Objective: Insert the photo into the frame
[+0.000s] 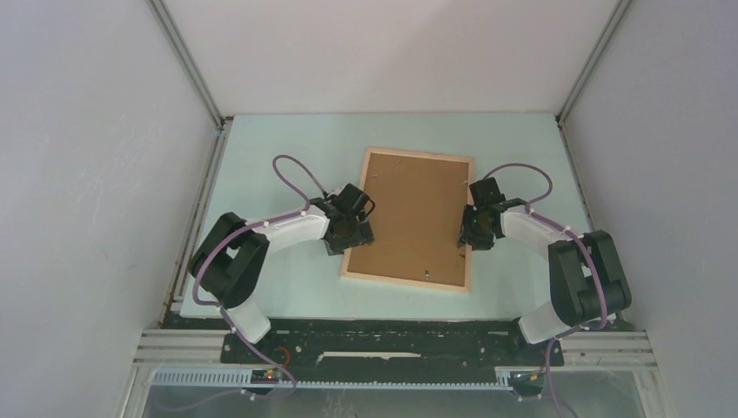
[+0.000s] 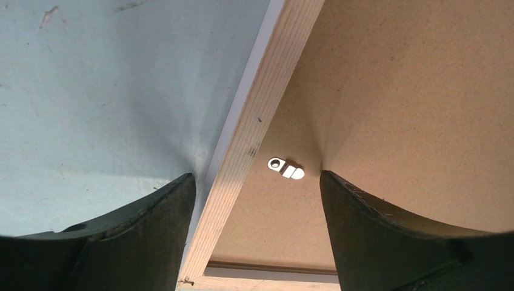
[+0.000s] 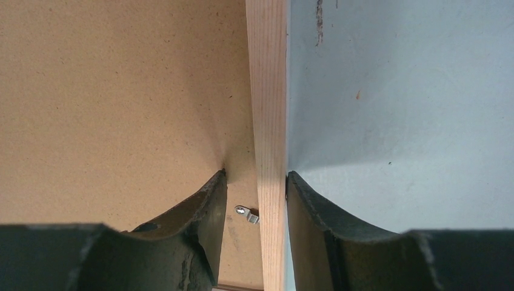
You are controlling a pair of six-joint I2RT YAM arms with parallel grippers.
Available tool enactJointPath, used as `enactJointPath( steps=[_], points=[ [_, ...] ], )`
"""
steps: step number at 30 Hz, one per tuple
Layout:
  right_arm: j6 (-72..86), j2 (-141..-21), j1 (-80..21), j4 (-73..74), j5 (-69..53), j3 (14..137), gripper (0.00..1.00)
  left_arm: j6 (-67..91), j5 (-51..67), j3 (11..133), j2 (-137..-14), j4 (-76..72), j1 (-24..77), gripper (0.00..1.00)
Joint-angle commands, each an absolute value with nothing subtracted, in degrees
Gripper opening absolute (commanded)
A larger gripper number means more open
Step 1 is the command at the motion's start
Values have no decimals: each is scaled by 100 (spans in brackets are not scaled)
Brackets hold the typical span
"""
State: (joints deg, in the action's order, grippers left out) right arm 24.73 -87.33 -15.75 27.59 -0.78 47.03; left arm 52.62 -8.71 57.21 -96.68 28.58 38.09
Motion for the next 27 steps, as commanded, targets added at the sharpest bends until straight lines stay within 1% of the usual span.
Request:
enactJointPath(
  steps=[1,9,10,14,17,21,27],
  points=[
    [2408,-8903,-1681,2555,-185,4757,46,5495,-1135,6002,-9723,3064,3818,80],
    [2400,-8950,-1695,2536,-180,4755,45,5630,-1228,5984,-9750,3111,3785,66],
    [2399,-8962,-1696,2536,-184,4759,45,5627,-1241,5992,-9740,3109,3768,66],
    [2397,-8957,-1694,2531,-197,4760,45,5555,-1200,6141,-9801,3153,3705,71],
    [2383,-8957,-1697,2531,-194,4760,45,5550,-1213,6187,-9823,3146,3676,72],
    [2384,-8968,-1703,2540,-212,4759,45,5542,-1188,6173,-9853,3123,3608,72],
    [2397,-9006,-1696,2540,-220,4755,44,5518,-1185,5984,-9778,3058,3536,68]
  ],
)
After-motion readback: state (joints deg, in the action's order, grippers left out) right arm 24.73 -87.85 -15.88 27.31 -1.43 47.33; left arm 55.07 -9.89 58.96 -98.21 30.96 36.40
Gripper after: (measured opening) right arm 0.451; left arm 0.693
